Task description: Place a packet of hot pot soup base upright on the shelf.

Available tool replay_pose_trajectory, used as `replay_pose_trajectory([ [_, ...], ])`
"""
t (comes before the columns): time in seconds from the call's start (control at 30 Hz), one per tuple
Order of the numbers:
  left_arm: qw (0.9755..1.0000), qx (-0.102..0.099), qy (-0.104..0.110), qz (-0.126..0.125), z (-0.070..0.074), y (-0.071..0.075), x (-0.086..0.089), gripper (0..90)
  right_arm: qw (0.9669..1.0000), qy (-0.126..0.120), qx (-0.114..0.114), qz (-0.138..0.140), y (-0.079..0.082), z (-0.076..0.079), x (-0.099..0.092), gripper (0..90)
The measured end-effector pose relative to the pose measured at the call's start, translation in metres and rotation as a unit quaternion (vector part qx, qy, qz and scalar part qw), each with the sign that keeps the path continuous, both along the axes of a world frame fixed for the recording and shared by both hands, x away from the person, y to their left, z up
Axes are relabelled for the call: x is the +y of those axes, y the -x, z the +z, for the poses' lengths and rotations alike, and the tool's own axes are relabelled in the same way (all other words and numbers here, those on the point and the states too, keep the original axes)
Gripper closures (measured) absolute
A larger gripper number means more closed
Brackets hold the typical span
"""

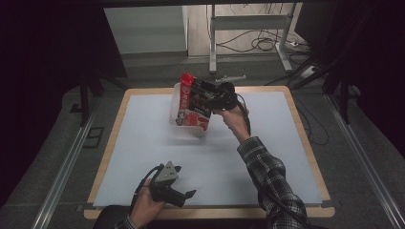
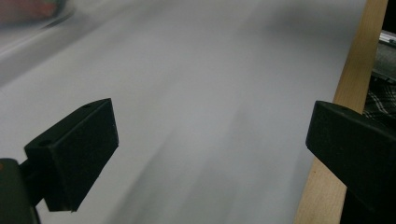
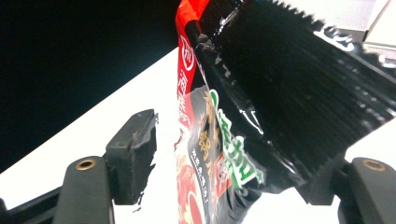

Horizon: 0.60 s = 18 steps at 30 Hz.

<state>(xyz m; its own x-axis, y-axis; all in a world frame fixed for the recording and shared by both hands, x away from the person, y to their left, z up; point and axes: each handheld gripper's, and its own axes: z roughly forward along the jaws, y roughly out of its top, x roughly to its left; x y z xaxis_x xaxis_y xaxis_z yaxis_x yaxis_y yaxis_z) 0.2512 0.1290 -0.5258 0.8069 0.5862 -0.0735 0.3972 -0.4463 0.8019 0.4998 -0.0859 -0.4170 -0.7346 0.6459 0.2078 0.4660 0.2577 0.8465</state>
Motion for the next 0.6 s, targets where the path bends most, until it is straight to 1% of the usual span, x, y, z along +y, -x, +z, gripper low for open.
replay_pose_trajectory([
  [0.07,1.0,0.001,-0.002,0.0,0.0,0.0,0.0,2.1,1.0,0.0,0.0,0.003,0.001,0.001,-0.001,28.5],
  [0.2,0.9999,-0.001,-0.014,0.0,-0.001,0.001,-0.002,1.9,1.0,0.0,0.0,0.006,0.005,0.006,-0.003,26.7],
  [0.4,1.0,-0.001,-0.009,0.0,0.001,0.001,-0.002,1.6,0.9996,0.027,-0.011,0.006,0.012,0.01,-0.004,23.0],
  [0.6,1.0,0.003,-0.008,-0.001,0.001,0.001,-0.002,1.6,0.9987,0.045,-0.02,0.01,0.019,0.011,-0.006,19.0],
])
